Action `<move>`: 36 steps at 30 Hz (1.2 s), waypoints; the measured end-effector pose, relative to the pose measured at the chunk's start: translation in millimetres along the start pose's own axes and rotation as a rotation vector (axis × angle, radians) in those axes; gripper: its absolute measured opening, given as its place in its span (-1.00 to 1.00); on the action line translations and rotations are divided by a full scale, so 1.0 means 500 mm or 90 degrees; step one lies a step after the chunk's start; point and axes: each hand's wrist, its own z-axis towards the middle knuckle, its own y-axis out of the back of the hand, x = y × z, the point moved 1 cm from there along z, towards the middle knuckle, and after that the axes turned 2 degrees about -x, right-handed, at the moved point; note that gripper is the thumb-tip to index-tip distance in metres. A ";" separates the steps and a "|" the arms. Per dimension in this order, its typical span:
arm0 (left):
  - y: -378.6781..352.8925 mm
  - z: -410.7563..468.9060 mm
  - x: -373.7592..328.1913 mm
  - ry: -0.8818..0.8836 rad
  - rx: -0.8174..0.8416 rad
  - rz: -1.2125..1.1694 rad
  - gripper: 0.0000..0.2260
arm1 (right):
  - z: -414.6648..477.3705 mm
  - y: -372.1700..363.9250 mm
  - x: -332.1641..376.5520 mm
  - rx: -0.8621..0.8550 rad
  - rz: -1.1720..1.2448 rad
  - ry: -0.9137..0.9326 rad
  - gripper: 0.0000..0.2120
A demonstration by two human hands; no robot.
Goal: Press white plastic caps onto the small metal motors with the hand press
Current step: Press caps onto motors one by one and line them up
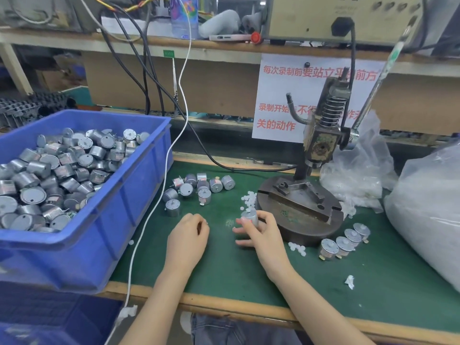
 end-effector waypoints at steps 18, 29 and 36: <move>0.000 -0.004 0.002 -0.015 0.012 0.025 -0.85 | 0.074 0.192 0.147 -0.255 -0.600 0.262 -0.77; 0.000 -0.004 0.000 -0.022 0.020 0.021 -0.85 | 0.113 0.213 0.108 -0.268 -0.721 0.277 -0.70; 0.002 -0.010 -0.001 -0.033 0.021 0.039 -0.86 | 0.130 0.194 0.120 -0.277 -0.793 0.202 -0.65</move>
